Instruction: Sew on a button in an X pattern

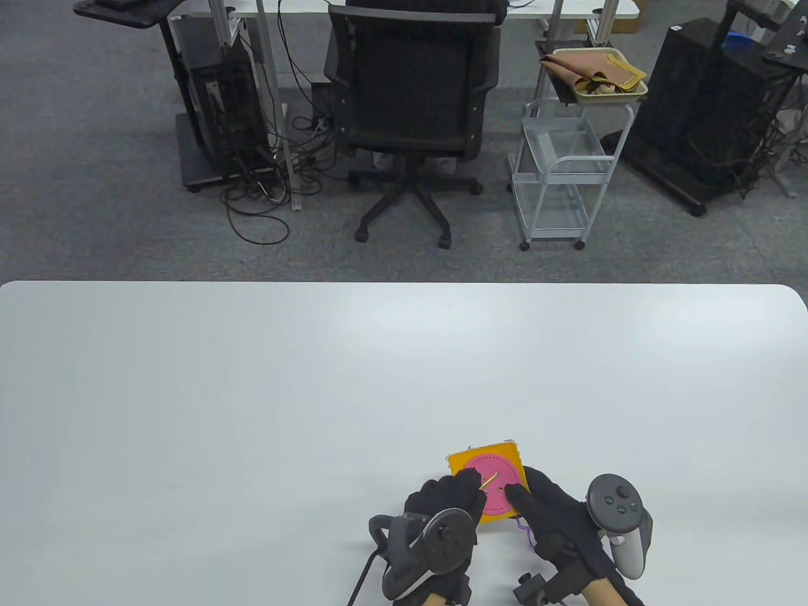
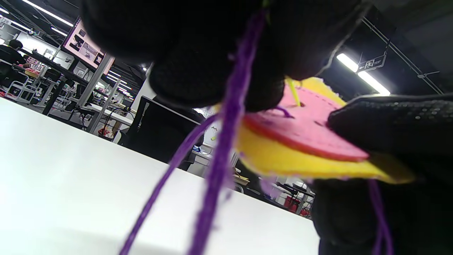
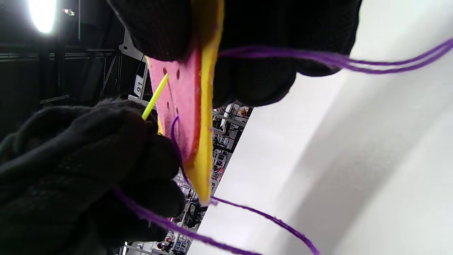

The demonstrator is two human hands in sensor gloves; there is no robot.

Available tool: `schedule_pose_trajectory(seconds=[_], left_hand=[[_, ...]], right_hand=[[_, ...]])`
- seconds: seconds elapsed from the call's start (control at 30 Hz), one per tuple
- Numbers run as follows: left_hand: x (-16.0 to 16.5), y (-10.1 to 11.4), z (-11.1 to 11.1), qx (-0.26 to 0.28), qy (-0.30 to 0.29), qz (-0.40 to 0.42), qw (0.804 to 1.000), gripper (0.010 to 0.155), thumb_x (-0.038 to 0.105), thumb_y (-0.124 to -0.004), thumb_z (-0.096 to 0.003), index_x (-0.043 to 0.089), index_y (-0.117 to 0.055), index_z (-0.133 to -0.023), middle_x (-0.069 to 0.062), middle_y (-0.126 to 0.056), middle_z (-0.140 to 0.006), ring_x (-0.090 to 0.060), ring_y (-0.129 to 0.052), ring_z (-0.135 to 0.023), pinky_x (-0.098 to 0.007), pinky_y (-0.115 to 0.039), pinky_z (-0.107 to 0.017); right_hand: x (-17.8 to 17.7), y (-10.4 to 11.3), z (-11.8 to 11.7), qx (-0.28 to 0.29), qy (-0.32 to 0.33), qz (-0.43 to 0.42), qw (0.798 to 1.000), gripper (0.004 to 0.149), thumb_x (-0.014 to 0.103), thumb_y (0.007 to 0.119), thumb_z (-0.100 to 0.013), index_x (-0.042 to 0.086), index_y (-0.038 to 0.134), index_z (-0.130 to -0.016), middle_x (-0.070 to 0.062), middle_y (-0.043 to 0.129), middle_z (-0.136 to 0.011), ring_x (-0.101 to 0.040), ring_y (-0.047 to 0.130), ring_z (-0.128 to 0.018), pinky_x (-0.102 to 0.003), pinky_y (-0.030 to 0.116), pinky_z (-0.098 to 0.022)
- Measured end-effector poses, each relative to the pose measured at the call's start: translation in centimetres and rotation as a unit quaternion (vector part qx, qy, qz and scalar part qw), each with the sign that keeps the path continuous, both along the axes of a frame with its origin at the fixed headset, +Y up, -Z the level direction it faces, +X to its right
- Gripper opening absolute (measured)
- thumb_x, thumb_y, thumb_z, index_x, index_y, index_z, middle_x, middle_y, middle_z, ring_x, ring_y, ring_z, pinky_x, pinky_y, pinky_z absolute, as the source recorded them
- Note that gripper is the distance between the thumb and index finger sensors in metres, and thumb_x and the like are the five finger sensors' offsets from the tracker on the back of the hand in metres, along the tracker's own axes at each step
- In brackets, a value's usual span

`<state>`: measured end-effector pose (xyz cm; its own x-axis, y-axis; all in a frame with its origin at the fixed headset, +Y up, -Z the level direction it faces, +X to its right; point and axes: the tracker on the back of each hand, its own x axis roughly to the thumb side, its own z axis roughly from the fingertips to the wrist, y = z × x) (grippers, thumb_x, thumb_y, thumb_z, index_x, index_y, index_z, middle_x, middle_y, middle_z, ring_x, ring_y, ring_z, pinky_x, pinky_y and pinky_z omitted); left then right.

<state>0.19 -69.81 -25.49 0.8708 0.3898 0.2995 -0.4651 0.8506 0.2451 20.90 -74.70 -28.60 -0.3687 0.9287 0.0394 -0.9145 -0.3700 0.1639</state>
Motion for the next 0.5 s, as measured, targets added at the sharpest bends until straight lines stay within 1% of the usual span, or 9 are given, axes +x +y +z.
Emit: schedule_pose_trajectory(seconds=[0.1, 0.33, 0.43, 0.5], left_hand=[[0.2, 0.1, 0.1, -0.002, 0.01, -0.02, 1.0, 0.037, 0.034, -0.084, -0.0466, 0.018, -0.086, -0.08, -0.001, -0.101, -0.057, -0.02, -0.102, -0.042, -0.042, -0.086, -0.033], [0.6, 0.5, 0.5, 0.014, 0.037, -0.078, 0.996, 0.036, 0.035, -0.087, -0.0452, 0.019, -0.091, -0.077, -0.002, -0.102, -0.056, -0.021, -0.102, -0.042, -0.042, -0.086, -0.032], [1.1, 0.5, 0.6, 0.014, 0.041, -0.1, 0.994, 0.037, 0.036, -0.087, -0.0451, 0.019, -0.091, -0.078, -0.001, -0.102, -0.057, -0.02, -0.102, -0.042, -0.042, -0.086, -0.033], [1.4, 0.4, 0.6, 0.019, 0.041, -0.101, 0.994, 0.039, 0.036, -0.086, -0.0454, 0.019, -0.088, -0.08, -0.001, -0.101, -0.058, -0.02, -0.102, -0.043, -0.042, -0.086, -0.033]], right_hand=[[-0.3, 0.0, 0.1, 0.008, 0.0, 0.023, 1.0, 0.044, 0.036, 0.067, -0.054, 0.02, 0.065, -0.095, -0.007, 0.089, -0.075, -0.022, 0.088, -0.065, -0.049, 0.069, -0.066], [-1.1, 0.2, 0.6, 0.038, 0.002, 0.096, 0.995, 0.044, 0.035, 0.068, -0.053, 0.016, 0.068, -0.093, -0.007, 0.091, -0.072, -0.021, 0.09, -0.062, -0.049, 0.072, -0.064], [-1.6, 0.4, 0.9, 0.056, 0.005, 0.136, 0.989, 0.044, 0.036, 0.069, -0.053, 0.015, 0.07, -0.091, -0.006, 0.093, -0.069, -0.02, 0.092, -0.059, -0.048, 0.075, -0.061], [-1.8, 0.5, 1.0, 0.059, 0.012, 0.146, 0.987, 0.045, 0.037, 0.069, -0.052, 0.013, 0.071, -0.09, -0.006, 0.095, -0.066, -0.019, 0.093, -0.056, -0.047, 0.077, -0.059]])
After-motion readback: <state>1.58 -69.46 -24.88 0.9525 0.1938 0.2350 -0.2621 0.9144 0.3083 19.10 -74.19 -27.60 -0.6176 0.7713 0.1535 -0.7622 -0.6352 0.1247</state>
